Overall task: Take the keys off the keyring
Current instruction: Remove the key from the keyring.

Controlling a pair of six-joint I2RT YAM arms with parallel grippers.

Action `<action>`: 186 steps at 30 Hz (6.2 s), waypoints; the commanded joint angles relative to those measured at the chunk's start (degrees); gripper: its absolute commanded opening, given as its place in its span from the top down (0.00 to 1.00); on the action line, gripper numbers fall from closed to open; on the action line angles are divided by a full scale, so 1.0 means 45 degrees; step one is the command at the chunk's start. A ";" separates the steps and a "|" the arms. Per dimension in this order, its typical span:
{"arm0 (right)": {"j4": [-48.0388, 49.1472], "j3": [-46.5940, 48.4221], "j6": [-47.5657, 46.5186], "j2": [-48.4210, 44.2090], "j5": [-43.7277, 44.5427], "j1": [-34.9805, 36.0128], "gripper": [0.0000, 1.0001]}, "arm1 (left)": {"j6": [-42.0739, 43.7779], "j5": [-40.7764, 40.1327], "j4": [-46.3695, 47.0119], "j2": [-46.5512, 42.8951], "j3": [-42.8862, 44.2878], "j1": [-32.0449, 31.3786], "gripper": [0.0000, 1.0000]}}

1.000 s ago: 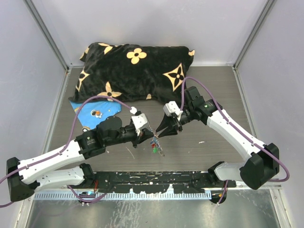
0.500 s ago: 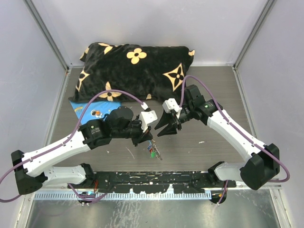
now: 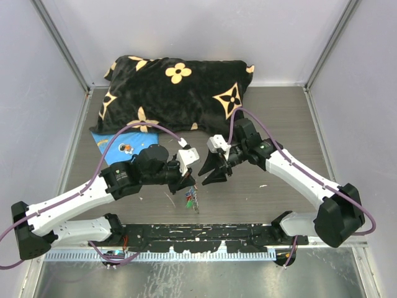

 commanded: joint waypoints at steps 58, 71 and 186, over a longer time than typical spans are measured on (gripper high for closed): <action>-0.0547 0.0915 -0.0744 -0.0016 -0.0008 0.0483 0.99 | -0.0623 -0.0109 0.9852 -0.3309 -0.5940 0.0039 0.67; -0.0722 0.1042 -0.0794 -0.0059 -0.0287 0.0356 0.99 | -0.0506 -0.0129 0.9758 -0.3145 -0.6004 0.0048 0.70; -0.1137 0.1080 -0.1019 -0.0140 -0.0515 0.0111 0.99 | -0.1087 -0.0281 0.9120 -0.1999 -0.4633 0.0047 0.76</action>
